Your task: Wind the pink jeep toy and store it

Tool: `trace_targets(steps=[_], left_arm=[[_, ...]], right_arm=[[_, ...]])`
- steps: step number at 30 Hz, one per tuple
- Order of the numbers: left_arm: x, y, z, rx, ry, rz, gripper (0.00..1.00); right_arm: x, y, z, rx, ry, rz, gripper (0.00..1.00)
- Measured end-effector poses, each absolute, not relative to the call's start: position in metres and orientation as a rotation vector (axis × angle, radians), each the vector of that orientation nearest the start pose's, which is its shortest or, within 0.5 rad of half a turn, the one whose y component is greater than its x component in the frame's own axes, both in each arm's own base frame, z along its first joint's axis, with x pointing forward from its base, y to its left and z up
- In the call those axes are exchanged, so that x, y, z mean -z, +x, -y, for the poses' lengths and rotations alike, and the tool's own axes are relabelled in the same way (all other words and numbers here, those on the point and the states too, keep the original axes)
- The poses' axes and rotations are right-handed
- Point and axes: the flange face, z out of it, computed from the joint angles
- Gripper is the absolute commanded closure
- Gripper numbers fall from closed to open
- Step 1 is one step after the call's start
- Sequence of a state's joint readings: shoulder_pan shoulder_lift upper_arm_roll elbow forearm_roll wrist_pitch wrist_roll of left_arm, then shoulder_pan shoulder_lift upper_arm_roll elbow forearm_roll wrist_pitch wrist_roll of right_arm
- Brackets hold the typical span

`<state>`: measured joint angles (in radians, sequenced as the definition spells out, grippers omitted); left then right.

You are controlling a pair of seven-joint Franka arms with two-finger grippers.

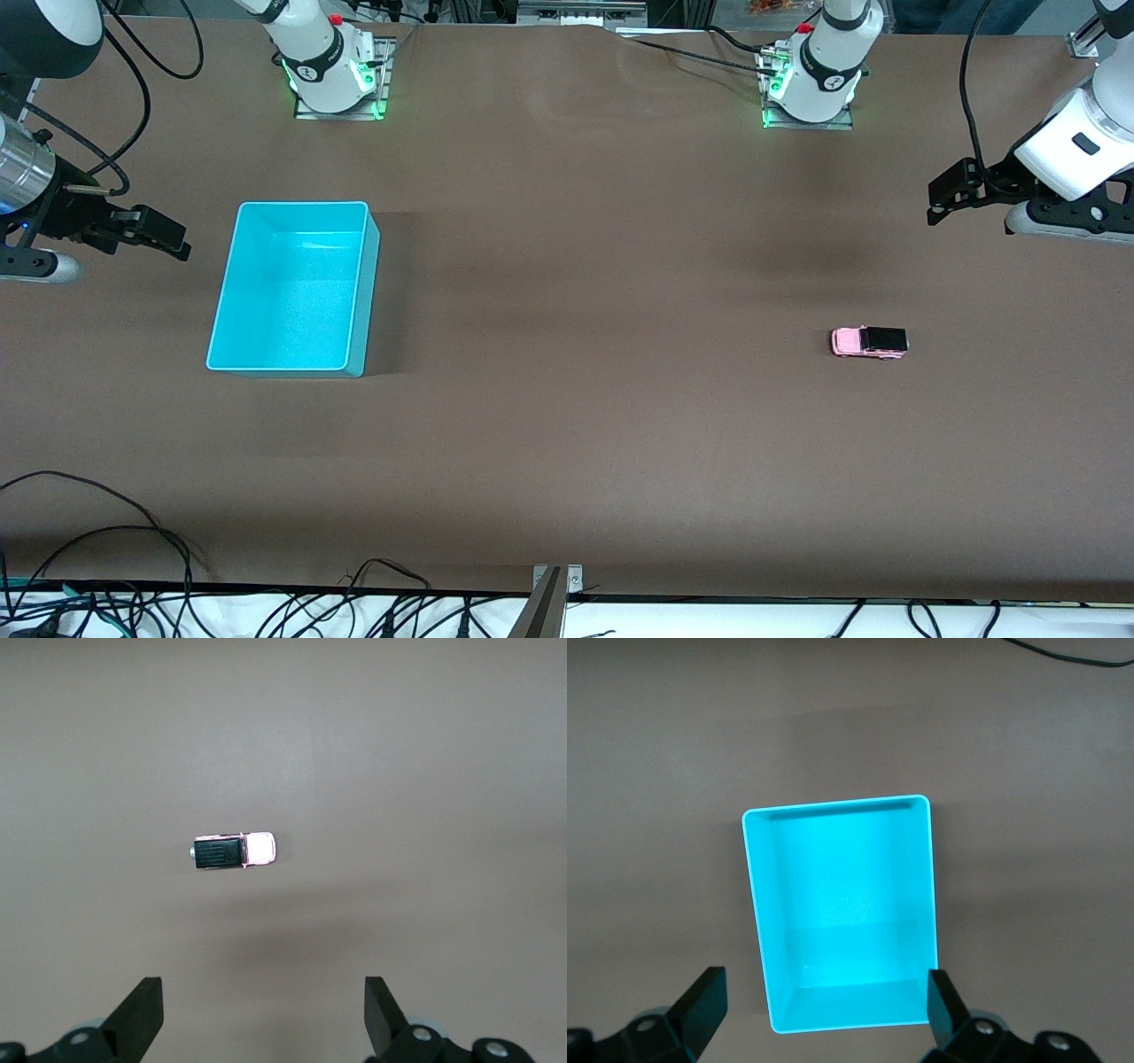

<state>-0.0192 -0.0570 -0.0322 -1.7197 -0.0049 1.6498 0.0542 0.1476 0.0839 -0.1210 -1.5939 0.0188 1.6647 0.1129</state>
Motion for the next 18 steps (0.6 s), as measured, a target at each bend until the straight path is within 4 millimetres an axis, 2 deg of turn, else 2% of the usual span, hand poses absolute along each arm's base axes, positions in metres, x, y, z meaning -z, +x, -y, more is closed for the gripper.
trace_targets(steps=[18], left_arm=[[-0.5919,0.5403,0.0257,-0.021,-3.141,-0.156,0.00]], right_arm=[[-0.5742,0.5854,-0.0176,-0.021,-3.131,-0.144,0.00]])
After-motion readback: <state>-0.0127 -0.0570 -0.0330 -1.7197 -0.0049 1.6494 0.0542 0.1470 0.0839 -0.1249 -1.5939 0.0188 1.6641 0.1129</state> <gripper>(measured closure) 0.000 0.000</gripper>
